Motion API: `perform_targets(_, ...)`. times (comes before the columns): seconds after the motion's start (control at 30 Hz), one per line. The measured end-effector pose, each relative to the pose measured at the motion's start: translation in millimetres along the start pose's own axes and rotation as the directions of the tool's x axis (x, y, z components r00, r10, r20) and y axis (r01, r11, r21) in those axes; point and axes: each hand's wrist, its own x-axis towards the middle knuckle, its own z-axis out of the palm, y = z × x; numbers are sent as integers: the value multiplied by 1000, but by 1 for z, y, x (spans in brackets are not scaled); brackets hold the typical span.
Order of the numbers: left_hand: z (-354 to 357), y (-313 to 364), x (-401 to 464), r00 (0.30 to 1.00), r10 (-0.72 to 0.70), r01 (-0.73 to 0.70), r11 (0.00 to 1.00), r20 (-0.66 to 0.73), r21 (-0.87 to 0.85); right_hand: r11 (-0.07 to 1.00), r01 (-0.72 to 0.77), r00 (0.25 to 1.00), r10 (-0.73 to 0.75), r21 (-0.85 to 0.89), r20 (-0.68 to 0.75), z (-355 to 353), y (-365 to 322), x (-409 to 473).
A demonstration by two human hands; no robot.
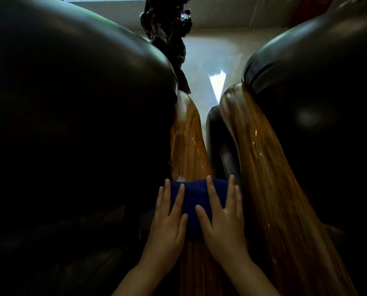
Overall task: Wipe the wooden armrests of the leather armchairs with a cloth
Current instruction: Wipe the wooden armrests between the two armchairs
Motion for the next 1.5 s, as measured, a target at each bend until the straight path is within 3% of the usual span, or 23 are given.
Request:
perform_targets(0.1,-4,0,22,998,9,-10,1000,66,11,999,33,998,-34,32,54,-2,3,24)
perform_targets(0.37,-18,3,94,996,-46,38,994,77,102,987,38,979,-69,159,193,-10,-5,96)
perform_targets(0.47,-25,4,101,1000,-8,12,982,-26,186,998,36,989,-44,61,141,-15,-12,107)
perform_targets(0.53,-24,5,92,998,39,-34,993,-45,111,988,87,994,-95,124,56,-14,-12,97)
perform_targets(0.63,-18,2,91,998,52,-56,992,41,113,970,155,980,-175,189,97,-10,-10,91)
perform_targets(0.97,-44,9,171,982,-70,16,958,178,288,981,64,970,-103,181,221,-8,-16,165)
perform_targets(1.23,-48,29,176,997,-82,76,965,11,252,972,65,976,-110,226,190,-18,-20,181)
perform_targets(1.5,-33,37,103,990,-5,32,981,-144,189,991,119,981,-128,65,147,-36,-13,113)
